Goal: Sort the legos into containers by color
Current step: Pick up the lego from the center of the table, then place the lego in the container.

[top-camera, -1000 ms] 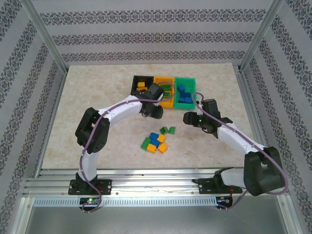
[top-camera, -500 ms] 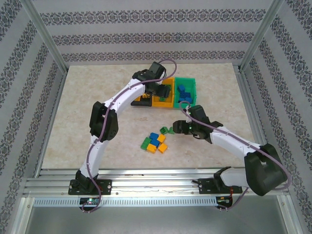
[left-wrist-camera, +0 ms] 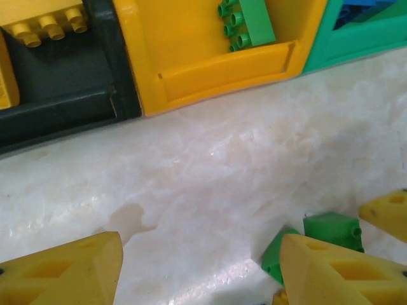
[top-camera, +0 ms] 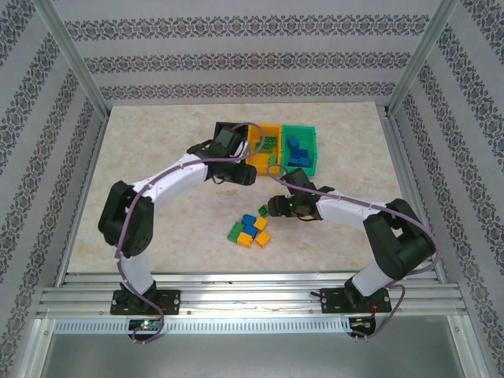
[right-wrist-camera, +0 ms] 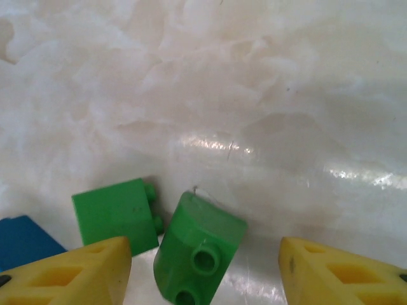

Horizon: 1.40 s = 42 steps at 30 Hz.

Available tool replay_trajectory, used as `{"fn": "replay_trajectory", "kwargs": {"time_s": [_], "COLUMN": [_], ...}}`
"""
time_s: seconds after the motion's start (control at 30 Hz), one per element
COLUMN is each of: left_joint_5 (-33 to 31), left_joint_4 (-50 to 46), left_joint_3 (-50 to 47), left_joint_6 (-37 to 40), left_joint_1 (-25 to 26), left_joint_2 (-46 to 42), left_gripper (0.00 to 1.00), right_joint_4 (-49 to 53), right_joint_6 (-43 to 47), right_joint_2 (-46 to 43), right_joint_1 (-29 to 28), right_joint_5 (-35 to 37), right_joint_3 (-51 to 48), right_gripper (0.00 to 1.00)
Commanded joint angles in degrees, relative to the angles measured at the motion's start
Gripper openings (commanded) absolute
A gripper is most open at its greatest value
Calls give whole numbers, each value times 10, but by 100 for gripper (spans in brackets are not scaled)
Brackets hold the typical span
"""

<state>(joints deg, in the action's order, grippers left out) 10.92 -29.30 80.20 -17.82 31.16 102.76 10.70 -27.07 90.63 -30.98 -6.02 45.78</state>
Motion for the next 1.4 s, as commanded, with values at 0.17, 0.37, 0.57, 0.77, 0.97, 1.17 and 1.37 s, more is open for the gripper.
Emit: {"fn": "replay_trajectory", "kwargs": {"time_s": [0.17, 0.37, 0.57, 0.77, 0.97, 1.17, 1.37], "left_joint_5": [19, 16, 36, 81, 102, 122, 115], "left_joint_4": [97, 116, 141, 196, 213, 223, 218], "left_joint_3": [-123, -175, -204, -231, -244, -248, -246], "left_joint_6": [-30, -44, -66, -96, -117, -117, -110], "left_joint_1": [4, 4, 4, 4, 8, 32, 45], "left_joint_2": [-61, -84, -97, -109, -111, -107, -107], "left_gripper": [66, 66, 66, 66, 66, 65, 65], "right_joint_4": [19, 15, 23, 21, 25, 50, 20], "right_joint_6": [7, 3, 15, 24, 22, 22, -4], "right_joint_2": [65, 60, 30, 46, 126, 218, 215], "right_joint_1": [2, 3, 17, 59, 93, 116, 125], "right_joint_5": [-3, -2, -9, -52, -97, -119, -146], "right_joint_3": [43, 34, 57, 142, 272, 420, 417], "right_gripper": [51, 28, 28, 28, 30, 45, 60]}}
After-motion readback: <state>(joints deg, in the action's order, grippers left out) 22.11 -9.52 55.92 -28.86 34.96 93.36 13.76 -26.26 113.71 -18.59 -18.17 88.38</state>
